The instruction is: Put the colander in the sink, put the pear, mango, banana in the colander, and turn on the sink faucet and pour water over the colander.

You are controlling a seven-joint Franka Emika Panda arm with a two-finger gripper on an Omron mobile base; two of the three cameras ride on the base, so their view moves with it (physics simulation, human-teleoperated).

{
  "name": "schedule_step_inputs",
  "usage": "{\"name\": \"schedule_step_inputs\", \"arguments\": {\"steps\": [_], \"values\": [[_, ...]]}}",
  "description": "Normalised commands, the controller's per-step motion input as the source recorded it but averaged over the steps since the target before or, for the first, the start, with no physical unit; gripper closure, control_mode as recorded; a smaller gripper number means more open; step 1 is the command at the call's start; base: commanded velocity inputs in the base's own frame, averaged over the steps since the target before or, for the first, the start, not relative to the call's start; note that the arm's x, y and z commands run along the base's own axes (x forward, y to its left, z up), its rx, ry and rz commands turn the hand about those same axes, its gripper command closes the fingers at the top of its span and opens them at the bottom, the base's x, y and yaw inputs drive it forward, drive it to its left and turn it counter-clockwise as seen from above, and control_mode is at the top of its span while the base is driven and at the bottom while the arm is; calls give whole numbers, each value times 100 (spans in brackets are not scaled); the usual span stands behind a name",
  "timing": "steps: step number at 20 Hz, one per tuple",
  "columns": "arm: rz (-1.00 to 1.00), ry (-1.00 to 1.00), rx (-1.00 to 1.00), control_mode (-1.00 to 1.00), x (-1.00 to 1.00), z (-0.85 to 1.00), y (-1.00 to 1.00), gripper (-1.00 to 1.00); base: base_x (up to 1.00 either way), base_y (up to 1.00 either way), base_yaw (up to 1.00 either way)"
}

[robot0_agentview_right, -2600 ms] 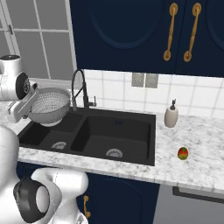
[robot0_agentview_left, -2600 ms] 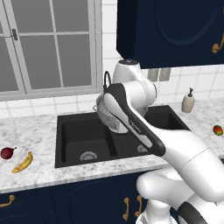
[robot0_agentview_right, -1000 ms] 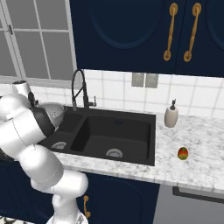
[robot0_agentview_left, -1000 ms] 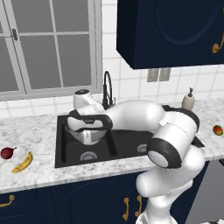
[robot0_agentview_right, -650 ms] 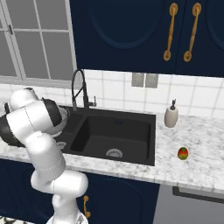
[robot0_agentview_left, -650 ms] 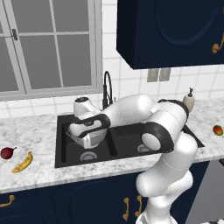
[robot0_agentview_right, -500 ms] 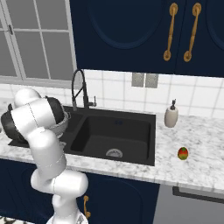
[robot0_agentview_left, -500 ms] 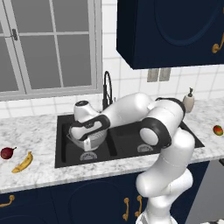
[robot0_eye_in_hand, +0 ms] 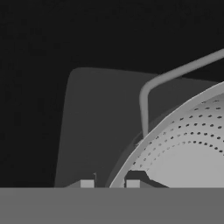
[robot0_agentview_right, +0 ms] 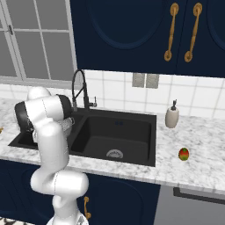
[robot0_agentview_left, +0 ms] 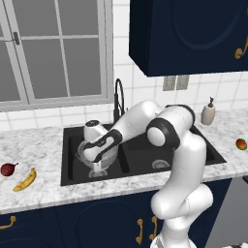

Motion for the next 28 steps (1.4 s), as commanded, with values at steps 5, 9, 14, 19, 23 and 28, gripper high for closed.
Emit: {"name": "schedule_step_inputs", "arguments": {"steps": [5,9,14,19,23,28], "values": [[0,-3,0,-100,28,-46,-2,100,0,0,0],[0,-6,0,-100,25,-50,-7,100,0,0,0],[0,-5,0,-100,20,-56,-8,100,0,0,0],[0,-2,0,-100,25,-58,-10,100,0,0,0],[0,-4,0,-100,12,-47,-9,-100,0,0,0],[0,-9,0,-100,0,-14,-10,-100,0,0,0]]}}
